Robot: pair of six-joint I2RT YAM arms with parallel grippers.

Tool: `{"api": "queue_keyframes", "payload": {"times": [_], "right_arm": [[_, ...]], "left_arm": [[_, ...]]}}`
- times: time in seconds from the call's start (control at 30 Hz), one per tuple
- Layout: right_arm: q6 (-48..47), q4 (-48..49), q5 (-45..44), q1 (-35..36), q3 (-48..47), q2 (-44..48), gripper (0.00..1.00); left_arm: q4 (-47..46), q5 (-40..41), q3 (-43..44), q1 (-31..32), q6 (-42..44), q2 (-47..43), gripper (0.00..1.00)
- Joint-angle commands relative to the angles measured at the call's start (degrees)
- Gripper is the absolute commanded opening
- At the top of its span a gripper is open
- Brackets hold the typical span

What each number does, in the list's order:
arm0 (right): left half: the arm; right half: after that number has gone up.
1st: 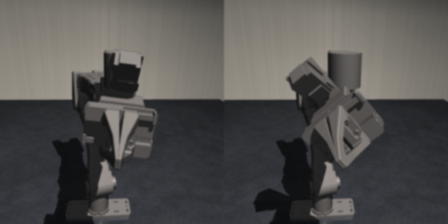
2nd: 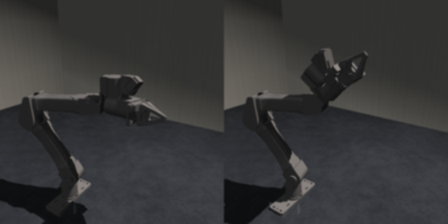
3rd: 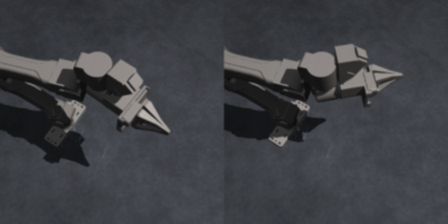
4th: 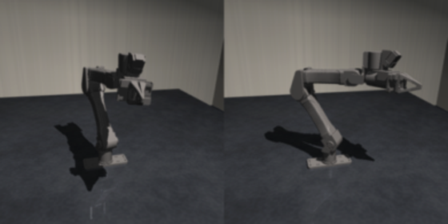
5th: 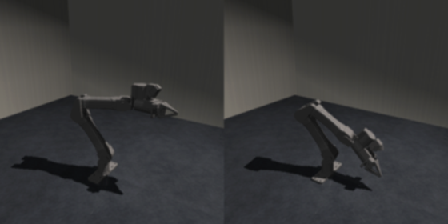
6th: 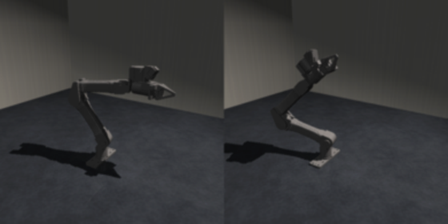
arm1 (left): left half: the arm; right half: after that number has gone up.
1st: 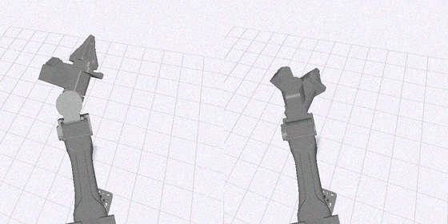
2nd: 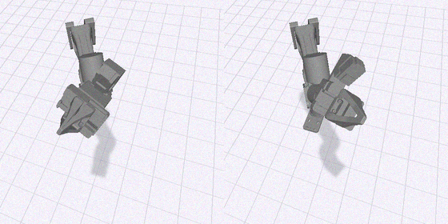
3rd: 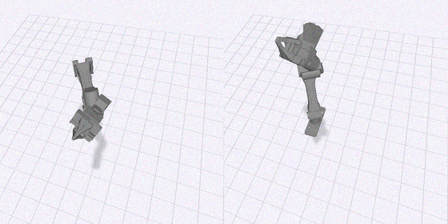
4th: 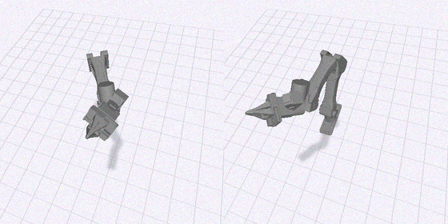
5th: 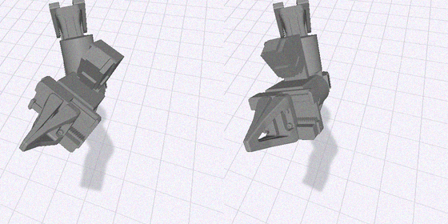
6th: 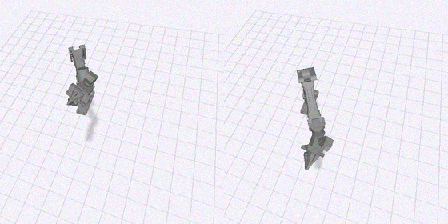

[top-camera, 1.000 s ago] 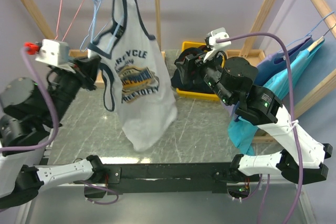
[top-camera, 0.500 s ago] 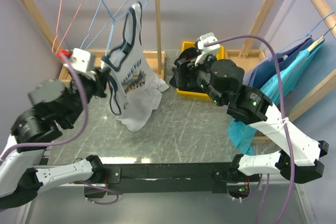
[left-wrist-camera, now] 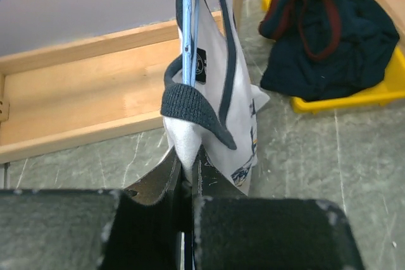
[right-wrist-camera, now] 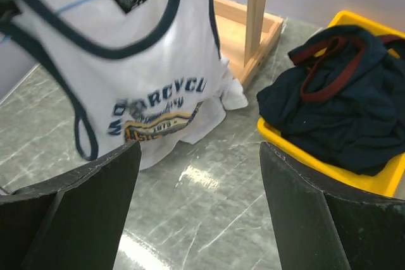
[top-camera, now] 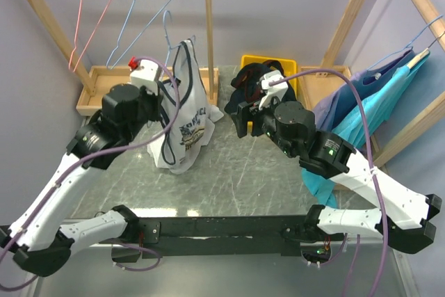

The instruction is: Place the tank top on the hanger

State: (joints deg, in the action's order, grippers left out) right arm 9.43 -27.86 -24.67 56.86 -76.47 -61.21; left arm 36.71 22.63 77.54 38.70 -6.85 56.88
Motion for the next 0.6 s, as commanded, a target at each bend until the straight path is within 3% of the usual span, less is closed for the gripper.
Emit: {"api": "queue_keyframes", "payload": {"times": [0.0, 0.57], "right_arm": [[4.18, 3.07, 2.24, 0.27, 2.98, 3.02, 0.83], [4.89, 2.2, 5.42, 0.36, 0.18, 0.3, 0.83]], "left_arm": [[-7.96, -9.27, 4.02, -8.09, 0.35, 1.3, 0.01], [-10.43, -24.65, 23.97, -21.99, 2.37, 17.11, 0.01]]}}
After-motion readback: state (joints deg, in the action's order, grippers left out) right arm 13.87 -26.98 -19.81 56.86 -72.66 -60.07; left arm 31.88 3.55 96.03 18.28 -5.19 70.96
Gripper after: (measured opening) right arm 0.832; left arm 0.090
